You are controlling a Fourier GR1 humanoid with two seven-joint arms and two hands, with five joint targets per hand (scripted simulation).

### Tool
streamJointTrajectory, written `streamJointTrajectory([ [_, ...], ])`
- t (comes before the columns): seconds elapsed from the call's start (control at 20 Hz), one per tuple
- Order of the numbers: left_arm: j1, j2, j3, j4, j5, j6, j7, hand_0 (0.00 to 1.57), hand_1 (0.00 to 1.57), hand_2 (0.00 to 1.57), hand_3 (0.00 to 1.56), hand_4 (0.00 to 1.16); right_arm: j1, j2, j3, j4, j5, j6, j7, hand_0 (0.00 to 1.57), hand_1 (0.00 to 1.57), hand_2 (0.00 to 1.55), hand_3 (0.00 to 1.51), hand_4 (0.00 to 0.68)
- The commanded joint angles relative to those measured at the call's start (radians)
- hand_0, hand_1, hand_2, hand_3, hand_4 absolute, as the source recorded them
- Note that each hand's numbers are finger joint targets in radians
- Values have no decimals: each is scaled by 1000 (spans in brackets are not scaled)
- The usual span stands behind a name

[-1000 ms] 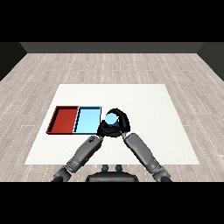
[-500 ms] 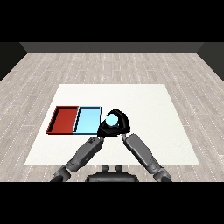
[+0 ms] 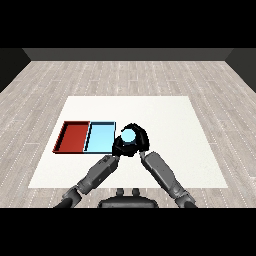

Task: Pick the blue can and put it in the blue box

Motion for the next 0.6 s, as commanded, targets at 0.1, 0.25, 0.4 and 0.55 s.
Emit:
streamJointTrajectory([
  [0.1,-19,-9,15,25,1,-17,-61,1571,1571,1571,1535,1122,12,0,17,1,85,41,62,0,0,0,0,0],
  [0.25,-9,-9,39,-67,-56,11,30,1571,1571,1571,1535,1122,19,9,5,-3,101,54,69,0,0,0,0,0],
  [0.4,-4,-9,26,7,-19,-3,-41,1571,1571,1571,1523,1134,20,9,11,-35,108,43,98,0,0,0,0,0],
  [0.55,9,10,97,32,-80,-67,-28,1571,1571,1571,1523,1137,45,9,-57,-15,97,71,42,0,0,0,0,0],
])
